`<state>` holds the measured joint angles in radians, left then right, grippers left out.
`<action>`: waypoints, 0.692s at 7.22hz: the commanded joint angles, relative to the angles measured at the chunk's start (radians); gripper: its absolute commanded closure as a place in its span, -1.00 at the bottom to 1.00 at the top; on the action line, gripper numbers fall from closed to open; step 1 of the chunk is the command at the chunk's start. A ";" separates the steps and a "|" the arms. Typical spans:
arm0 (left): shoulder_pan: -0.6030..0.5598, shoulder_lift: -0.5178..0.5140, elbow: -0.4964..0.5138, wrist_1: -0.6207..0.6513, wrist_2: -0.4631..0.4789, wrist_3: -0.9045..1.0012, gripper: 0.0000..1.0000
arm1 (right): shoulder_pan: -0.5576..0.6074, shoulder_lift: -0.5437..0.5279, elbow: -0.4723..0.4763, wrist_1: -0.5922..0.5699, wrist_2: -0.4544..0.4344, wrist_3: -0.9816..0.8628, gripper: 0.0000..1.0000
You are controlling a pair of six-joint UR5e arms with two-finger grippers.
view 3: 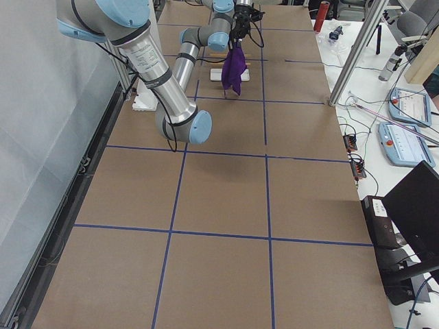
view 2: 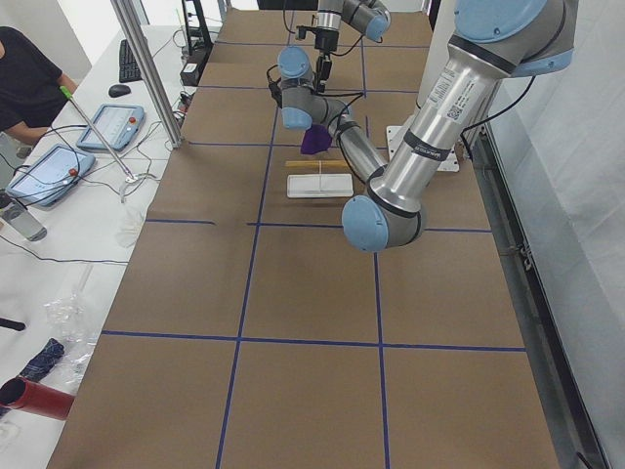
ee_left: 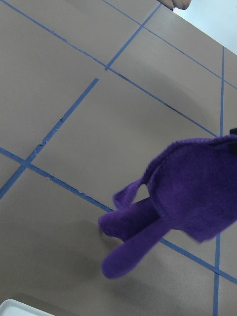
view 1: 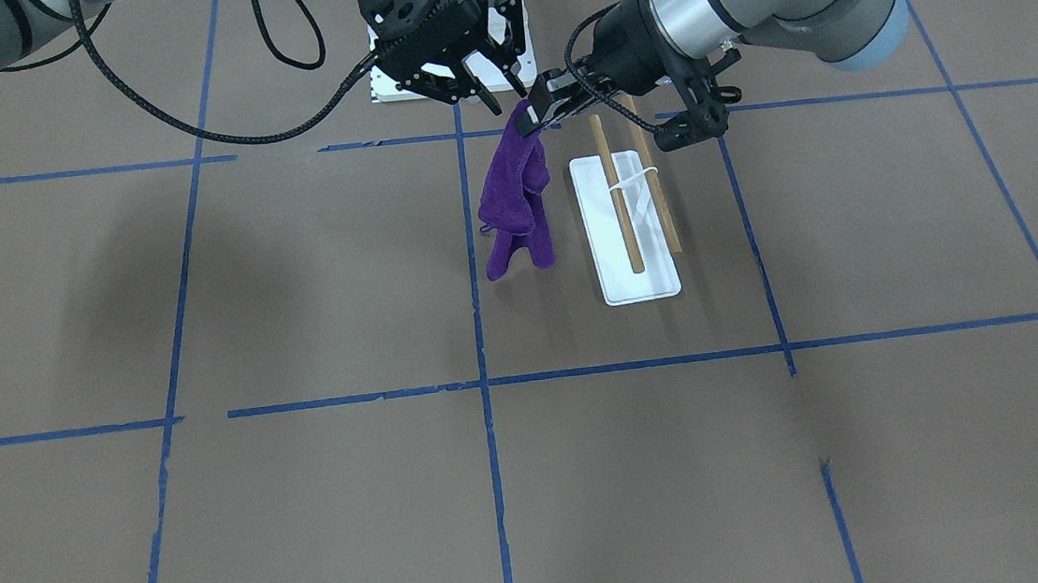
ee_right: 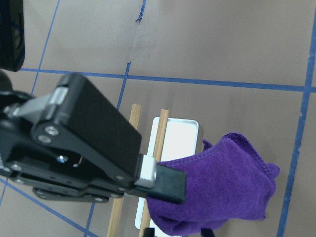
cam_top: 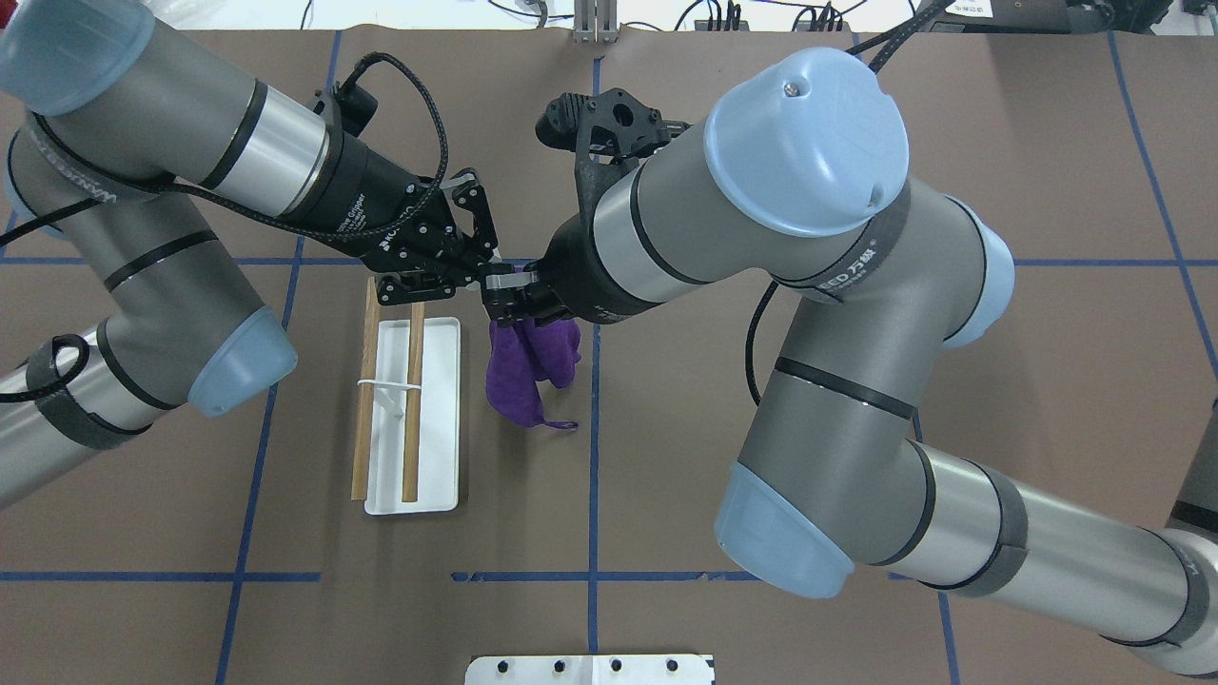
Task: Hang towel on rack
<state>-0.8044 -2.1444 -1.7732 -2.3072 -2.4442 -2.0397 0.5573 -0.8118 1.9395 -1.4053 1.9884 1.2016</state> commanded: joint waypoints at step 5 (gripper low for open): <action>-0.018 0.177 -0.122 -0.018 0.019 0.021 1.00 | 0.200 -0.420 0.271 0.003 0.112 -0.007 -1.00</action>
<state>-0.8084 -2.0567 -1.8520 -2.3143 -2.4234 -2.0425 0.6928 -1.1679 2.2047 -1.4013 2.0792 1.1950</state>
